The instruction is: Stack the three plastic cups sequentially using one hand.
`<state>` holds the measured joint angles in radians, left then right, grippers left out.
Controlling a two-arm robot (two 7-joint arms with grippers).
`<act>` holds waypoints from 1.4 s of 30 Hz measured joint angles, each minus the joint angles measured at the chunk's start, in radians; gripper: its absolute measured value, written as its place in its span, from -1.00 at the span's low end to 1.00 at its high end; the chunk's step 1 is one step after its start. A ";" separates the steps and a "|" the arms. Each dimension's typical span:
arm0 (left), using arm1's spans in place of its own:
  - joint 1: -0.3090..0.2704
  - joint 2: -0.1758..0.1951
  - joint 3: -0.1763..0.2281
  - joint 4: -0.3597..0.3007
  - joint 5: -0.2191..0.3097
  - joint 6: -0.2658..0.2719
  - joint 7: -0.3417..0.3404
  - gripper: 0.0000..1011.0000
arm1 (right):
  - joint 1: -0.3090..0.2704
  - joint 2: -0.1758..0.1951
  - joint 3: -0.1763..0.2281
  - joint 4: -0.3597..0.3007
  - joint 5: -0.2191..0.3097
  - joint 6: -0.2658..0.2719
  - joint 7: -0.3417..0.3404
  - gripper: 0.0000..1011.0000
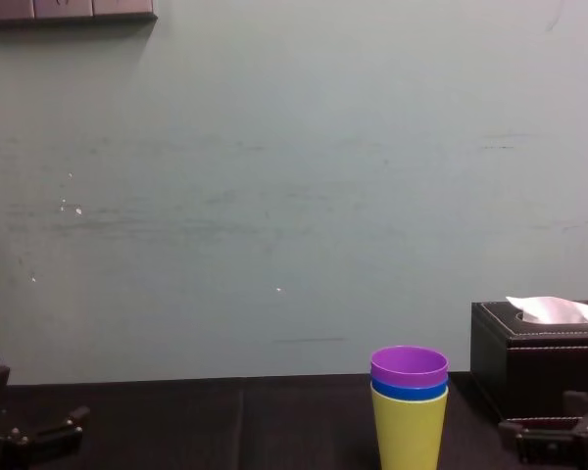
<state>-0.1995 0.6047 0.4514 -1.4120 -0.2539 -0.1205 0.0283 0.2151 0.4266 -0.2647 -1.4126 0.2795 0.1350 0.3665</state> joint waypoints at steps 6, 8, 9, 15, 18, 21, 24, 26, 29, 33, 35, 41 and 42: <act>0.000 0.000 0.000 0.000 0.000 0.000 0.000 1.00 | -0.001 0.001 0.001 -0.001 -0.001 0.000 0.001 0.98; 0.000 0.000 0.000 0.000 0.000 0.000 0.000 1.00 | -0.001 0.001 0.001 -0.002 -0.001 0.000 0.001 0.98; 0.000 0.000 0.000 0.000 0.000 0.000 0.000 1.00 | -0.001 0.001 0.001 -0.003 -0.001 0.000 0.001 0.98; 0.000 0.000 0.000 0.000 0.000 0.000 0.000 1.00 | -0.002 0.001 0.001 -0.005 -0.001 0.000 0.000 0.98; 0.000 0.000 0.000 0.000 0.000 0.000 0.000 1.00 | -0.002 0.002 0.002 -0.006 -0.001 0.000 0.000 0.98; 0.000 0.000 0.000 0.000 0.000 0.000 0.000 1.00 | -0.002 0.002 0.002 -0.006 -0.001 0.000 0.000 0.98; 0.000 0.000 0.000 0.000 0.000 0.000 0.000 1.00 | -0.003 0.002 0.002 -0.006 -0.001 0.000 0.000 0.98; 0.000 0.000 0.000 0.000 0.000 0.000 0.000 1.00 | -0.003 0.002 0.002 -0.006 -0.001 0.001 0.000 0.98; 0.000 0.000 0.000 0.000 0.000 0.000 0.000 1.00 | -0.003 0.002 0.003 -0.007 -0.001 0.001 0.000 0.98; 0.000 0.000 0.000 0.000 0.000 0.000 0.000 1.00 | -0.003 0.002 0.003 -0.007 -0.001 0.001 0.000 0.98; 0.000 0.000 0.000 0.000 0.000 0.000 0.000 1.00 | -0.003 0.002 0.003 -0.007 -0.001 0.001 0.000 0.98; 0.000 0.000 0.000 0.000 0.000 0.000 0.000 1.00 | -0.003 0.002 0.003 -0.008 -0.001 0.001 -0.001 0.98; 0.000 0.000 0.000 0.000 0.000 0.000 0.000 1.00 | -0.003 0.002 0.003 -0.008 -0.001 0.001 -0.001 0.98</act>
<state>-0.1995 0.6047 0.4514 -1.4120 -0.2540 -0.1205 0.0283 0.2122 0.4288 -0.2622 -1.4202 0.2790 0.1361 0.3659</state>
